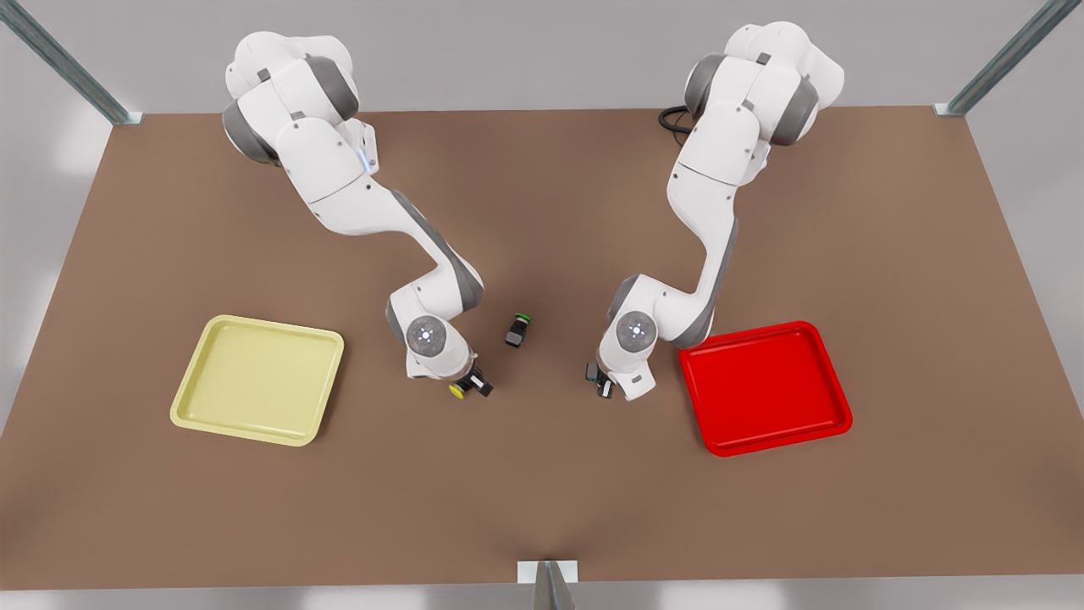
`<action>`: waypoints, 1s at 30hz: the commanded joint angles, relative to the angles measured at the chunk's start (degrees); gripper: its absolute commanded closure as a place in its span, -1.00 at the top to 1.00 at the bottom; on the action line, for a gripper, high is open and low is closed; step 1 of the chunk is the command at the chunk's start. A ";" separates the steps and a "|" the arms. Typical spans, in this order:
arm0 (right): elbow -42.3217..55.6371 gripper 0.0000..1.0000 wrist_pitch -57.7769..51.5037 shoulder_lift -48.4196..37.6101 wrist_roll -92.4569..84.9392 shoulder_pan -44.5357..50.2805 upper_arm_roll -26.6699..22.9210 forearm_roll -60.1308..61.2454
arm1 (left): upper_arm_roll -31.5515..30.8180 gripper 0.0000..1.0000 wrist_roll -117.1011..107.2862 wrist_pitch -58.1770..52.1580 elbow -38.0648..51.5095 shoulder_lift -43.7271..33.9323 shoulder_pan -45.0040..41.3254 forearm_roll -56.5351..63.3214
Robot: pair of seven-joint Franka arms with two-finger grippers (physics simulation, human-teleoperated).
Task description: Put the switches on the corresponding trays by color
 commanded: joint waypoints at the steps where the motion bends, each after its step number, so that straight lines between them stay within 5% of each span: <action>1: 0.00 0.71 0.00 -0.07 0.11 0.00 0.01 0.00 | 0.00 0.11 0.01 -0.09 0.00 0.00 0.00 -0.01; 19: 0.18 0.31 0.09 0.28 -0.42 0.00 0.01 1.67 | 0.53 0.07 0.28 -2.11 0.62 -1.76 0.09 -0.01; 23: 0.18 0.30 -0.26 0.19 -0.24 0.00 0.01 1.76 | 5.10 0.07 9.59 -9.23 -0.96 -6.24 0.09 -0.18; 30: 0.18 0.21 -0.44 0.10 -0.51 0.09 0.01 1.67 | 17.66 0.05 33.67 -8.44 -16.08 -15.12 0.26 -0.98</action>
